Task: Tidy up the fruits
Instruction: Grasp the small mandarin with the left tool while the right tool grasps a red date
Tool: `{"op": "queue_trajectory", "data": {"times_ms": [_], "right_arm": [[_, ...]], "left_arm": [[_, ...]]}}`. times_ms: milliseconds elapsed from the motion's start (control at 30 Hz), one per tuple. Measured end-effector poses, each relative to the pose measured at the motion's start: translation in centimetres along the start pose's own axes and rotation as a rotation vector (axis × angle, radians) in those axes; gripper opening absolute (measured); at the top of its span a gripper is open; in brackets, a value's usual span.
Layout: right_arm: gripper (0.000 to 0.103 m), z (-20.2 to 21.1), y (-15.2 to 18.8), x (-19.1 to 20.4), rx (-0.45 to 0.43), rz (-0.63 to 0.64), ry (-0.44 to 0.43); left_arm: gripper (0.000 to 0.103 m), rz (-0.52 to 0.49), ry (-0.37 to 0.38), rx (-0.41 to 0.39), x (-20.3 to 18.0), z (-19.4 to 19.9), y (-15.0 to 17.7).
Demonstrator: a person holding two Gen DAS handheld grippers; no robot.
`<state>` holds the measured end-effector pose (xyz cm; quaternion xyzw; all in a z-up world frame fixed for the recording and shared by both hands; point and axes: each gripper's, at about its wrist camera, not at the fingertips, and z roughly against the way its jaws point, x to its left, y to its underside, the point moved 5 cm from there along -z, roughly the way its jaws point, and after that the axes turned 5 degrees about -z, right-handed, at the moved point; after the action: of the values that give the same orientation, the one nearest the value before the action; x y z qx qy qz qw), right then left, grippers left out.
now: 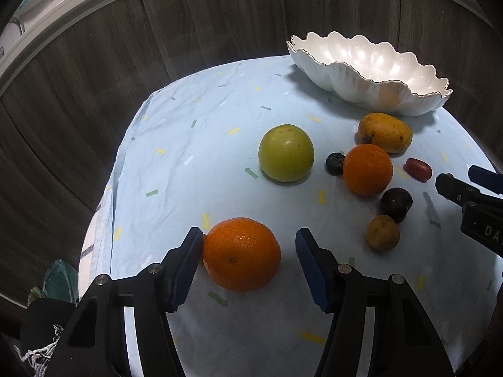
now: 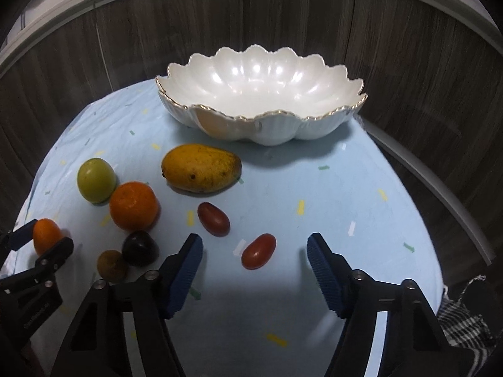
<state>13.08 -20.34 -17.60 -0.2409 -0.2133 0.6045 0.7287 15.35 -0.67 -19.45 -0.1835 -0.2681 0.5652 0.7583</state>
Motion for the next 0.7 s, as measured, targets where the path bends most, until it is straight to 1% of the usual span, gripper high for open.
{"op": "queue_trajectory", "data": {"times_ms": [133, 167, 200, 267, 333, 367, 567, 700], "right_arm": [[0.061, -0.6, 0.2, 0.0, 0.005, -0.007, -0.001], [0.058, -0.8, 0.3, 0.0, 0.010, -0.006, -0.002], [0.052, -0.9, 0.3, 0.0, 0.015, -0.007, -0.005], [0.046, -1.2, 0.5, -0.1, 0.030, -0.010, -0.007], [0.040, -1.5, 0.7, -0.2, 0.046, -0.011, -0.009], [0.039, -1.4, 0.7, -0.2, 0.041, -0.012, -0.010], [0.025, -1.5, 0.8, -0.2, 0.036, -0.006, -0.012], [0.024, -1.5, 0.8, -0.2, 0.039, -0.009, -0.018]], "left_arm": [[0.058, -0.004, -0.007, -0.006, 0.0, -0.1, 0.0], [0.057, -0.005, -0.010, -0.010, 0.0, -0.1, 0.0], [0.053, -0.006, -0.014, -0.012, 0.1, -0.1, -0.1], [0.048, -0.010, -0.028, -0.017, 0.2, -0.1, -0.1], [0.047, -0.013, -0.033, -0.021, 0.2, -0.1, 0.0], [0.047, -0.015, -0.034, -0.022, 0.2, -0.1, 0.0], [0.046, -0.016, -0.032, -0.027, 0.3, -0.1, 0.0], [0.045, -0.017, -0.023, -0.030, 0.1, 0.1, -0.1]]}}
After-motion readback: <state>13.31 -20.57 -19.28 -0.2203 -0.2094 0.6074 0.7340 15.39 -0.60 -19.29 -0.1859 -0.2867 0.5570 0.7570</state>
